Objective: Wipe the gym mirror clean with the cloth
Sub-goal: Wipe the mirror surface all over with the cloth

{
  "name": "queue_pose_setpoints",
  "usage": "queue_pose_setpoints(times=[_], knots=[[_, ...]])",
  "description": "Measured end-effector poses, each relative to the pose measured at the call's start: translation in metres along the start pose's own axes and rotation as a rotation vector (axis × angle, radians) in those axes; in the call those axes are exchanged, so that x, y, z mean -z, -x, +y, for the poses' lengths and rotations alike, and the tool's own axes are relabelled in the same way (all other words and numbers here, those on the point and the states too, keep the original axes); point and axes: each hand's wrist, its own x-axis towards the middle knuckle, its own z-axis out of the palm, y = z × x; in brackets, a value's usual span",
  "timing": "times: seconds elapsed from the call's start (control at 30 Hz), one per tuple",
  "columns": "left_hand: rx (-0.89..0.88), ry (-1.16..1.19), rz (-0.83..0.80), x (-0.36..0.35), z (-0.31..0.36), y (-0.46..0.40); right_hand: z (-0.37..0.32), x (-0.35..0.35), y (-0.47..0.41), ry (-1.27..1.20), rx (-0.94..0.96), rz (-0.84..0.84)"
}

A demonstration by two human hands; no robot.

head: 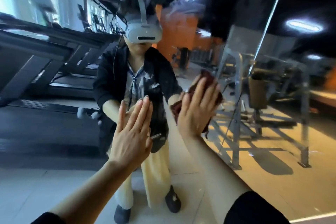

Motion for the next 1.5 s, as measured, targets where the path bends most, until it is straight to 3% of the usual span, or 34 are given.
queue_pose_setpoints(times=[0.17,0.23,0.27,0.4,0.47,0.6,0.67,0.73,0.77,0.9,0.97,1.03,1.13,1.2,1.27,1.33,1.4,1.5], knots=[[-0.07,0.005,0.01,0.01,-0.008,-0.002,-0.014,0.004,0.037,0.041,0.479,-0.21],[-0.084,0.041,0.076,0.019,-0.011,-0.005,0.005,0.01,0.024,0.082,0.506,-0.205],[-0.091,0.051,0.105,0.024,-0.013,-0.008,0.013,0.012,0.012,0.096,0.401,-0.167],[-0.12,0.023,0.177,0.044,-0.026,-0.036,0.018,0.015,-0.079,-0.045,-0.319,0.103],[-0.13,-0.007,0.21,0.056,-0.029,-0.061,-0.003,0.012,-0.116,-0.059,-0.351,0.151],[-0.131,0.009,0.301,0.073,-0.019,-0.121,-0.047,0.007,-0.102,-0.003,0.183,0.026],[-0.141,0.034,0.318,0.077,-0.013,-0.146,-0.035,0.012,-0.079,-0.005,0.497,-0.102],[-0.16,0.01,0.314,0.08,-0.013,-0.164,0.004,0.019,-0.077,0.002,0.642,-0.15],[-0.172,-0.011,0.311,0.081,-0.014,-0.171,0.025,0.023,-0.083,0.022,0.583,-0.119],[-0.22,-0.078,0.318,0.086,-0.015,-0.195,0.061,0.028,-0.148,0.05,-0.034,0.088],[-0.215,-0.092,0.331,0.088,-0.014,-0.209,0.037,0.025,-0.181,0.028,-0.052,0.126],[-0.201,-0.09,0.364,0.092,-0.016,-0.226,0.003,0.021,-0.187,0.009,0.094,0.126],[-0.213,-0.109,0.418,0.104,-0.018,-0.252,-0.023,0.018,-0.152,0.031,0.493,0.0],[-0.215,-0.143,0.419,0.109,-0.02,-0.264,-0.009,0.019,-0.141,0.036,0.731,-0.068],[-0.201,-0.198,0.414,0.109,-0.019,-0.27,0.015,0.024,-0.15,0.026,0.83,-0.067],[-0.18,-0.252,0.413,0.106,-0.019,-0.271,0.039,0.028,-0.17,0.022,0.686,-0.007],[-0.165,-0.283,0.423,0.103,-0.018,-0.27,0.052,0.03,-0.2,0.01,0.369,0.085],[-0.172,-0.295,0.44,0.1,-0.02,-0.271,0.02,0.028,-0.242,0.002,0.01,0.201]])
